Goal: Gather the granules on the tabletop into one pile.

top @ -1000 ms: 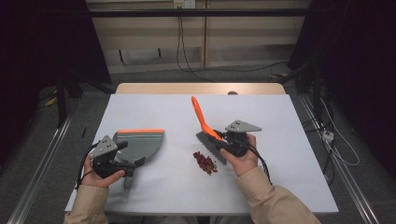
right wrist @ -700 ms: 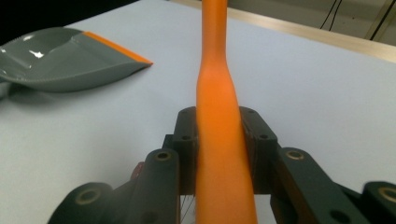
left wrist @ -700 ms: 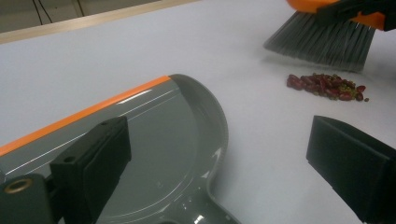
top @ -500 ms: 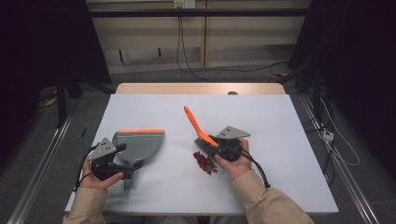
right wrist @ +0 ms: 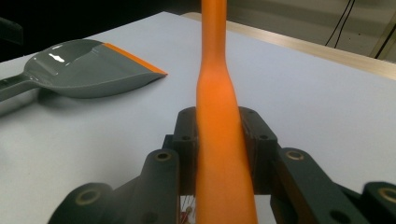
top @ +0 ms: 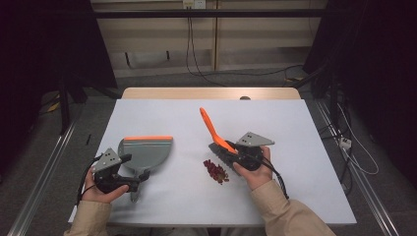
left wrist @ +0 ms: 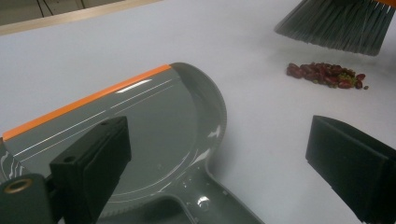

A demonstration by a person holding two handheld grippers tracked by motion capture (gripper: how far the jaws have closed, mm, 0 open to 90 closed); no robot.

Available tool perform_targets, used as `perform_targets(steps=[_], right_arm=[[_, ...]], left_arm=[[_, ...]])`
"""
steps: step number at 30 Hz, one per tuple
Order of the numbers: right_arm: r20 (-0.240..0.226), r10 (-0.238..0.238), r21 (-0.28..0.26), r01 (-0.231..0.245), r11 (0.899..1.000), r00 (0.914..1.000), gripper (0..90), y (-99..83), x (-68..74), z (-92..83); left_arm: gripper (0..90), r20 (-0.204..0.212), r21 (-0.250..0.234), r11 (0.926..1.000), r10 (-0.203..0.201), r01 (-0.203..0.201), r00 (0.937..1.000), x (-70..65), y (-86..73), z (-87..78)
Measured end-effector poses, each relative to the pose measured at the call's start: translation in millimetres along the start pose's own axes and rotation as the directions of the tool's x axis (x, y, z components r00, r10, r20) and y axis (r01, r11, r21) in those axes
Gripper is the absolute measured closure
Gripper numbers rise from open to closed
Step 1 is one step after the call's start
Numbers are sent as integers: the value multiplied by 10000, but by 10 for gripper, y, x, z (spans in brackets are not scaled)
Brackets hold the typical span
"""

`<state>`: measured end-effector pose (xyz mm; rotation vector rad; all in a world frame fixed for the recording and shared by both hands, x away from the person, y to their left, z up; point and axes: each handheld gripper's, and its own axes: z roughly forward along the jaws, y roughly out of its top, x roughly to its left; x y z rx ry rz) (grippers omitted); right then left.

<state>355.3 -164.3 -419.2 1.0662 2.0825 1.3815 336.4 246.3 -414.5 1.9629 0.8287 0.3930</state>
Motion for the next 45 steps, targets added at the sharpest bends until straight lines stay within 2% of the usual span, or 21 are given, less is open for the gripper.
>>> perform_targets(steps=[13, 16, 18, 26, 29, 33, 37, 39, 43, 45], right_arm=[[102, 296, -116, -295, 9995, 9995, 714, -66, -132, -152], [98, 386, -158, -385, 9991, 9992, 714, -72, -141, -163], [98, 415, -203, -413, 9989, 9991, 714, -72, -140, -167], [156, 376, -266, -372, 9990, 9992, 713, -76, -125, -174], [180, 382, -271, -377, 9989, 9991, 714, -79, -120, -176], [210, 415, -264, -410, 9988, 9989, 714, -89, -120, -174], [215, 448, -259, -442, 9987, 9988, 714, -89, -121, -182], [254, 453, -262, -447, 9987, 9986, 714, -90, -126, -187], [287, 504, -312, -495, 9983, 9983, 714, -92, -151, -203], [308, 556, -336, -545, 9979, 9980, 714, -90, -161, -213]], left_arm=[[82, -346, 312, 9995, 39, -29, 9994, 2, -88, -61], [83, -590, 469, 9988, 158, -130, 9981, 10, -105, -65], [83, -685, 454, 9990, 86, -55, 9976, 16, -124, -61], [89, -1309, 972, 9950, 344, -217, 9908, 5, -171, -27], [93, -1348, 1192, 9928, 258, -97, 9905, 6, -198, -5], [100, -1460, 1347, 9908, 333, -135, 9887, -11, -210, 25], [114, -1629, 1428, 9897, 186, 49, 9865, 12, -210, -2], [116, -1780, 1456, 9889, -33, 297, 9840, 33, -223, -22], [153, -2188, 1604, 9857, -163, 524, 9756, 88, -239, -79], [183, -2138, 1646, 9841, -304, 666, 9764, 111, -253, -88]])
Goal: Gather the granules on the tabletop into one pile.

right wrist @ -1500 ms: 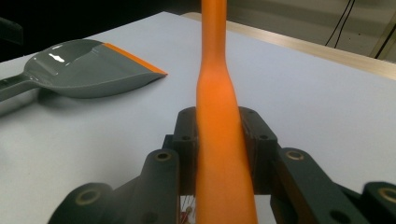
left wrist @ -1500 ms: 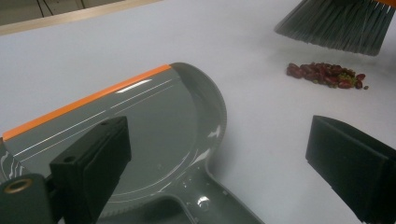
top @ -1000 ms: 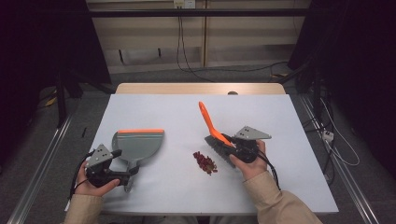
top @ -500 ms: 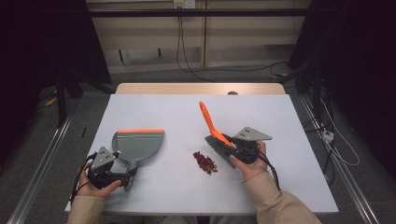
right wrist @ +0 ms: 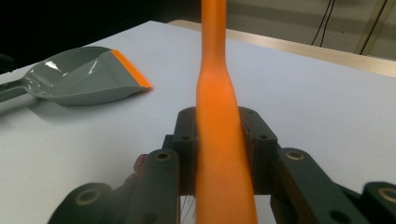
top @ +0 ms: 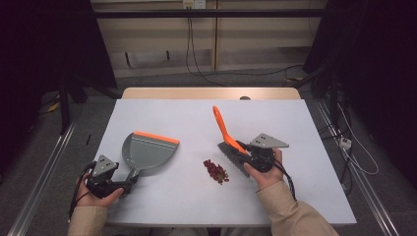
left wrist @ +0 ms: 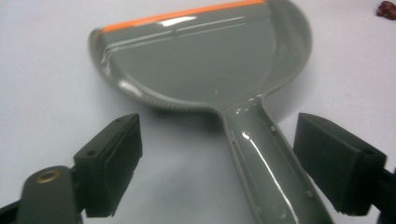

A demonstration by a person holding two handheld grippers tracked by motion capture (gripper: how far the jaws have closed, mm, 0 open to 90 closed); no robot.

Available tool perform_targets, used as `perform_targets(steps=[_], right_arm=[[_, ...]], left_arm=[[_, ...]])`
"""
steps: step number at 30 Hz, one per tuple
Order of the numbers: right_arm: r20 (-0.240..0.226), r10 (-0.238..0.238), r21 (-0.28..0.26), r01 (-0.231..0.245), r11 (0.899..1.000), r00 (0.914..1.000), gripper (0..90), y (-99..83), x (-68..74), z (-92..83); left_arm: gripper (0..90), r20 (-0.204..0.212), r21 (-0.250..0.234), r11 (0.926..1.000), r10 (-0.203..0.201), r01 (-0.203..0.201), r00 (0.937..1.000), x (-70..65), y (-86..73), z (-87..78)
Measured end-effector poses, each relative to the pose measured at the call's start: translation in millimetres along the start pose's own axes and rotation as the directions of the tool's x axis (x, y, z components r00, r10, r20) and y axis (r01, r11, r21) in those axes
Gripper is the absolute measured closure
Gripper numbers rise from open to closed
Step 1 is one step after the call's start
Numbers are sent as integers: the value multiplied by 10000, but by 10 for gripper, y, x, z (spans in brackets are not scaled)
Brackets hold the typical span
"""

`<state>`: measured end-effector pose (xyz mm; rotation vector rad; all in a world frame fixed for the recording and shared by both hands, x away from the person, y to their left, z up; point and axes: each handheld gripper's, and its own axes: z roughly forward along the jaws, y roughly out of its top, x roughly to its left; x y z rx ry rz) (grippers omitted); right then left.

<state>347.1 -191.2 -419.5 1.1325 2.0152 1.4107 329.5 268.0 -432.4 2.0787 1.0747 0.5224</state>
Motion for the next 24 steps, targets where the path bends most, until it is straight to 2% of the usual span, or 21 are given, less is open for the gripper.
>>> perform_targets(steps=[2, 4, 6, 8, 10, 13, 16, 17, 18, 21, 24], right_arm=[[34, 1, -58, 0, 10000, 10000, 714, 3, -12, -7], [45, 71, -55, -71, 10000, 10000, 714, 4, -22, -15], [54, 108, -69, -108, 9999, 9999, 714, 5, -32, -22], [62, 118, -96, -118, 9999, 9999, 713, 6, -40, -27], [51, 153, -85, -153, 9998, 9999, 713, 6, -48, -26], [23, 158, -65, -158, 9999, 9999, 714, 3, -48, -20], [13, 130, -52, -130, 9999, 9999, 714, 2, -46, -16], [16, 133, -53, -133, 9999, 9999, 713, 3, -47, -15], [22, 148, -33, -148, 9999, 9999, 714, 3, -48, -16], [0, 181, -46, -181, 9998, 9998, 714, -1, -56, -15], [-13, 251, -52, -251, 9997, 9997, 714, 1, -60, -9]], left_arm=[[245, 138, 146, 9999, 52, -54, 9999, 13, -8, 15], [323, 327, 359, 9993, -98, 86, 9994, 12, -11, 41], [357, 554, 704, 9974, -198, 159, 9983, 14, -8, 75], [438, 773, 833, 9962, -310, 245, 9965, 15, 4, 108], [566, 924, 986, 9949, -318, 226, 9952, 11, 34, 127], [585, 885, 1168, 9923, -516, 410, 9947, 12, 62, 185], [608, 801, 1341, 9904, -454, 343, 9957, 10, 79, 239], [614, 824, 1386, 9893, -574, 456, 9950, 20, 88, 235], [618, 866, 1295, 9895, -756, 640, 9934, 30, 86, 238], [623, 893, 1265, 9896, -803, 686, 9928, 53, 88, 237], [625, 929, 950, 9926, -845, 756, 9921, 73, 106, 210]])
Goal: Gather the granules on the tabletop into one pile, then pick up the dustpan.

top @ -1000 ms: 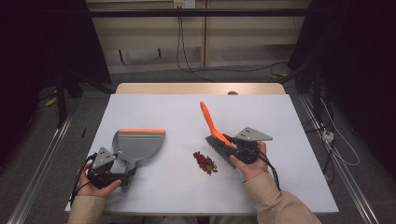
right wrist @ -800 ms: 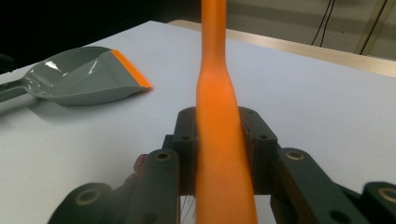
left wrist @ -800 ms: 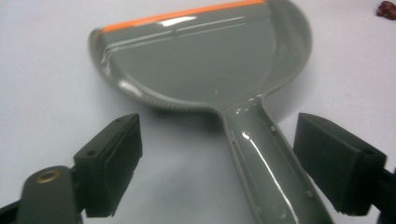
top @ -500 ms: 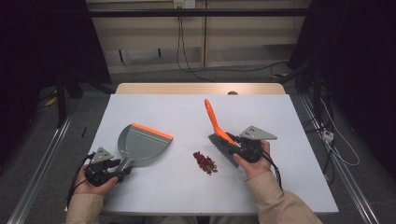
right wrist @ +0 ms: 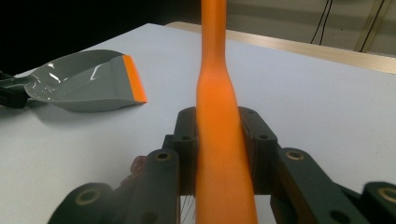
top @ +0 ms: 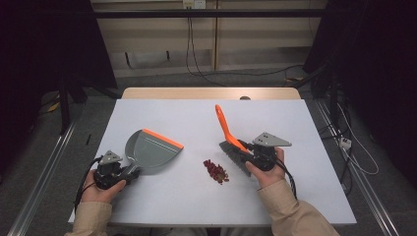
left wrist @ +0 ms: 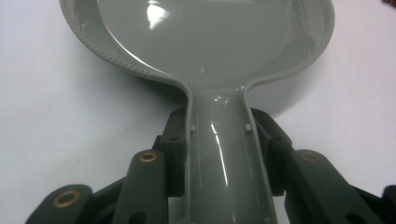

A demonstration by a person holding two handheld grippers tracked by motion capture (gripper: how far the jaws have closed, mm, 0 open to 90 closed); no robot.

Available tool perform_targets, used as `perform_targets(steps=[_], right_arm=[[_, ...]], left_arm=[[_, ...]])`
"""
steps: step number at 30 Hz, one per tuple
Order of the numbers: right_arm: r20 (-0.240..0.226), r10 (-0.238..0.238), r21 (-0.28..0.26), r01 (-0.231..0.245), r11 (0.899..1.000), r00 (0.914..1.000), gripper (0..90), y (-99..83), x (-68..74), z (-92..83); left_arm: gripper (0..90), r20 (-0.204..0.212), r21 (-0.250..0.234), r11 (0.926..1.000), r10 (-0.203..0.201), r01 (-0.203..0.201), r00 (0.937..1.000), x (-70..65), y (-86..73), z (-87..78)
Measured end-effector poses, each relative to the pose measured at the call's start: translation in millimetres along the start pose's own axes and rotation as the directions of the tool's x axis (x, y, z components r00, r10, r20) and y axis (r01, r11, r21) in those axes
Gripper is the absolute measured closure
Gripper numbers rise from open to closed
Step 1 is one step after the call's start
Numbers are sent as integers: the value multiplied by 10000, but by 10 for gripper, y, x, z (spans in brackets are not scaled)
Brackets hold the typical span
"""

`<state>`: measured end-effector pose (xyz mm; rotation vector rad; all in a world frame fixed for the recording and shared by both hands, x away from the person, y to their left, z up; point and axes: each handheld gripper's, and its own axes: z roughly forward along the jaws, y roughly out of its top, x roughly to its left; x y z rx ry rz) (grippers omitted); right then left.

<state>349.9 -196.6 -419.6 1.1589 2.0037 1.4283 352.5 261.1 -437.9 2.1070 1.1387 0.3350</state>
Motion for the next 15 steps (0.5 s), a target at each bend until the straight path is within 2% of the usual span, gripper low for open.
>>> perform_targets(steps=[2, 8, 12, 15], right_arm=[[12, 14, -5, -14, 10000, 10000, 714, 6, -2, 7], [56, -28, 20, 28, 10000, 10000, 714, 0, 6, 0], [103, -40, -4, 40, 10000, 9999, 714, 5, -4, -13], [106, 11, -63, -11, 10000, 9999, 714, 7, -8, -22]], left_arm=[[626, 97, 30, 10000, 43, -44, 9999, 2, 12, -25], [627, 432, -107, 9986, 523, -518, 9977, -65, 59, -90], [628, 926, -222, 9976, 667, -649, 9935, -116, 89, -153], [627, 1141, -212, 9959, 899, -880, 9894, -141, 97, -198]])
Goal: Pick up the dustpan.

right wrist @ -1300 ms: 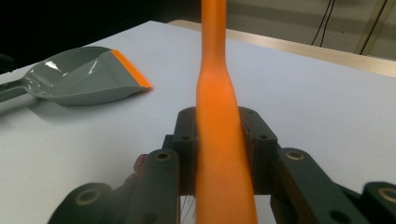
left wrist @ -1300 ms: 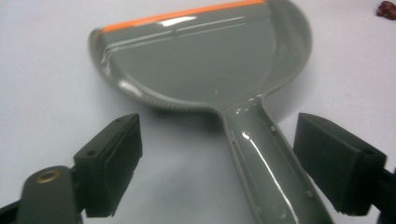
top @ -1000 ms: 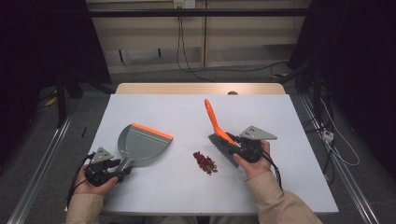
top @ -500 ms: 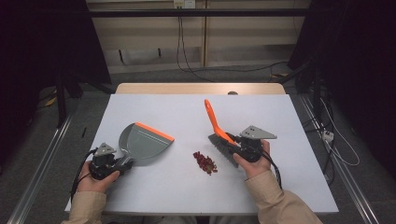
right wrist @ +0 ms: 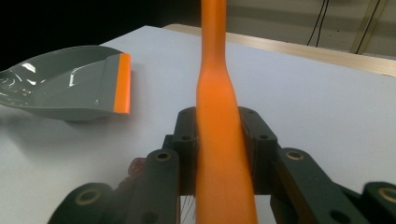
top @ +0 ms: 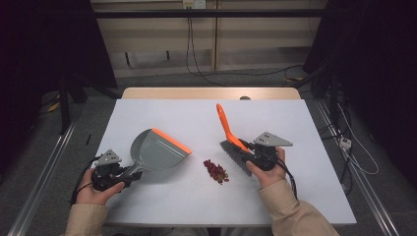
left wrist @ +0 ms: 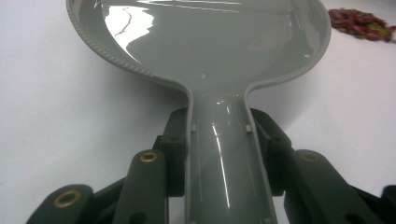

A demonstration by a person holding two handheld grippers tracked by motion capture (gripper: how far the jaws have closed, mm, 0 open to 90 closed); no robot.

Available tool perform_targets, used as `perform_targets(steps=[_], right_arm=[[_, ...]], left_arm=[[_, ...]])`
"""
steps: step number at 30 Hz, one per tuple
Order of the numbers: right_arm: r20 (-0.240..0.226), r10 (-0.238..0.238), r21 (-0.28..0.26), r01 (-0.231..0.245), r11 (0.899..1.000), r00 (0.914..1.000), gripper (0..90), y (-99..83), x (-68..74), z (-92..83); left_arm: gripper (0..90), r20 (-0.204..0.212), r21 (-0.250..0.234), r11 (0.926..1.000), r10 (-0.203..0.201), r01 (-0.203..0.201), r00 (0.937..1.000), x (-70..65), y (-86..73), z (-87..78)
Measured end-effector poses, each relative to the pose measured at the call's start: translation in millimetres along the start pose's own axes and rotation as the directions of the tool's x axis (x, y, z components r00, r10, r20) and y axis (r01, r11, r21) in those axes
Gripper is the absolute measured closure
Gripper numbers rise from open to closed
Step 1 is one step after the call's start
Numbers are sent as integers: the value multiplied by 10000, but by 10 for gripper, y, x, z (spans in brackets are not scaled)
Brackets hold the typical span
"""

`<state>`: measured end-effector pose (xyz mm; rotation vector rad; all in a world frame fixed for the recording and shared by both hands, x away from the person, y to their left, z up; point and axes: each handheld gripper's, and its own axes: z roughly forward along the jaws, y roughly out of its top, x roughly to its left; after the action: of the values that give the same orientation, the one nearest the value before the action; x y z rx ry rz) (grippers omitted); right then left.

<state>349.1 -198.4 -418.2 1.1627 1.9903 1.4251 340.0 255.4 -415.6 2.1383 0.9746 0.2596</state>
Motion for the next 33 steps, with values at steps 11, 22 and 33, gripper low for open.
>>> perform_targets(steps=[11, 22, 33], right_arm=[[112, -17, 99, 15, 9999, 9999, 714, -11, -10, -4], [249, -27, 213, 22, 9998, 9997, 714, -31, -13, 26], [466, -53, 316, 39, 9995, 9989, 714, -47, -3, 54]], left_arm=[[627, 792, 126, 9968, 780, -793, 9938, -127, 43, -59], [627, 1518, 323, 9871, 1502, -1567, 9769, -244, 77, -18], [626, 2406, 554, 9712, 2122, -2316, 9471, -358, 58, 41]])
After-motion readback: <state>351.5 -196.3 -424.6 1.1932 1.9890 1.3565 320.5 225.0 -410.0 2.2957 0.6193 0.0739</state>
